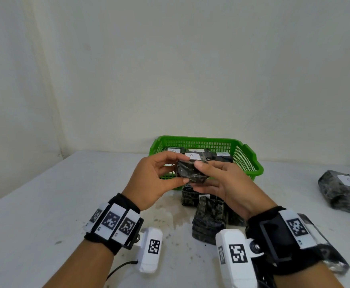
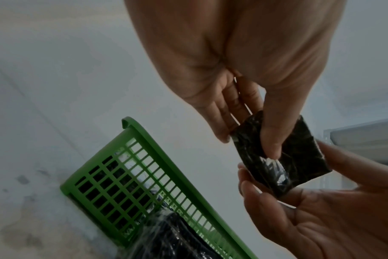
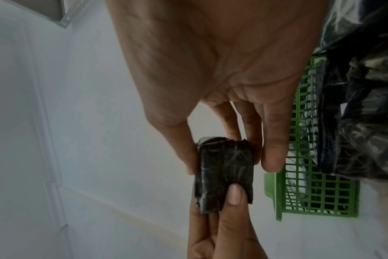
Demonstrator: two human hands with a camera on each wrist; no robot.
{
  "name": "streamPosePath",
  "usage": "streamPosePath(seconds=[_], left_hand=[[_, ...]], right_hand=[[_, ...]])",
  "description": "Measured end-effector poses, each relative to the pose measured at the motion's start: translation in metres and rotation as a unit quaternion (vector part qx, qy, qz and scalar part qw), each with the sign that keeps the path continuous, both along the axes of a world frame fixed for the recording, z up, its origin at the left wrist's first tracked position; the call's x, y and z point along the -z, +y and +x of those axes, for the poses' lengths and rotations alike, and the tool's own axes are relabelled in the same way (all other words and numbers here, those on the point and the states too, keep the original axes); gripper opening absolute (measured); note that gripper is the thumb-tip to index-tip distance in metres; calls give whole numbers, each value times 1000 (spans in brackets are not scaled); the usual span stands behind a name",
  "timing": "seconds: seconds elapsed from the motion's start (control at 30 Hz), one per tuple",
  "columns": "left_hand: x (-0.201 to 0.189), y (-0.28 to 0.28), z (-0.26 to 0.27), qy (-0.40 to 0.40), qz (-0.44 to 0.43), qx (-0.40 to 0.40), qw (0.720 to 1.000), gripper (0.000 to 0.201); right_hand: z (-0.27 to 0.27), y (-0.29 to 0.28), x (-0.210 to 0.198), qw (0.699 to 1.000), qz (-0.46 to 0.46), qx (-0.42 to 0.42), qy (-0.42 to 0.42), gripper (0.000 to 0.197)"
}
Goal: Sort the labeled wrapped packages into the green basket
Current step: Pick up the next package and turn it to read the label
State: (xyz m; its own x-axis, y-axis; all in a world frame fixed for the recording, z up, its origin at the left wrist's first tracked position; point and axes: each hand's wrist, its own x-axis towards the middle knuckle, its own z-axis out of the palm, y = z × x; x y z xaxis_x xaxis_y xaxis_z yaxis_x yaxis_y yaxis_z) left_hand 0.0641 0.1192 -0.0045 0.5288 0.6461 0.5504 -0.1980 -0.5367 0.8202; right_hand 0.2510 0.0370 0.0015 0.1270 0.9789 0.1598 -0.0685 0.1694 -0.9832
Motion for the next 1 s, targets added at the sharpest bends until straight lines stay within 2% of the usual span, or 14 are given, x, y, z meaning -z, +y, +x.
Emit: streamPosePath(seconds=[0.13, 0.23, 0.47, 0.53, 0.67, 0.8, 1.0], left_hand=[[0, 0, 0, 2, 26, -1, 1000, 45], [0, -1, 0, 8, 29, 3, 1000, 44], [-1, -2, 1, 4, 27, 5, 1000, 45], [-1, -2, 1, 3, 33, 2, 999, 44], [0, -3, 1, 12, 37, 8, 999, 40], [0, -3, 2, 16, 40, 7, 999, 38], [1, 2, 0, 6, 38, -6, 999, 40]], right_hand=[[3, 0, 1, 1000, -3, -9, 28, 51], [0, 0, 2, 1000, -8, -11, 18, 51], [-8, 3, 4, 998, 10, 56, 27, 31], [-9, 2, 2, 998, 8, 48, 31, 32], [-11, 2, 3, 999, 4, 40, 20, 47], [-11, 2, 5, 998, 8, 55, 1, 30], [-4, 0, -1, 999, -3, 14, 29, 21]])
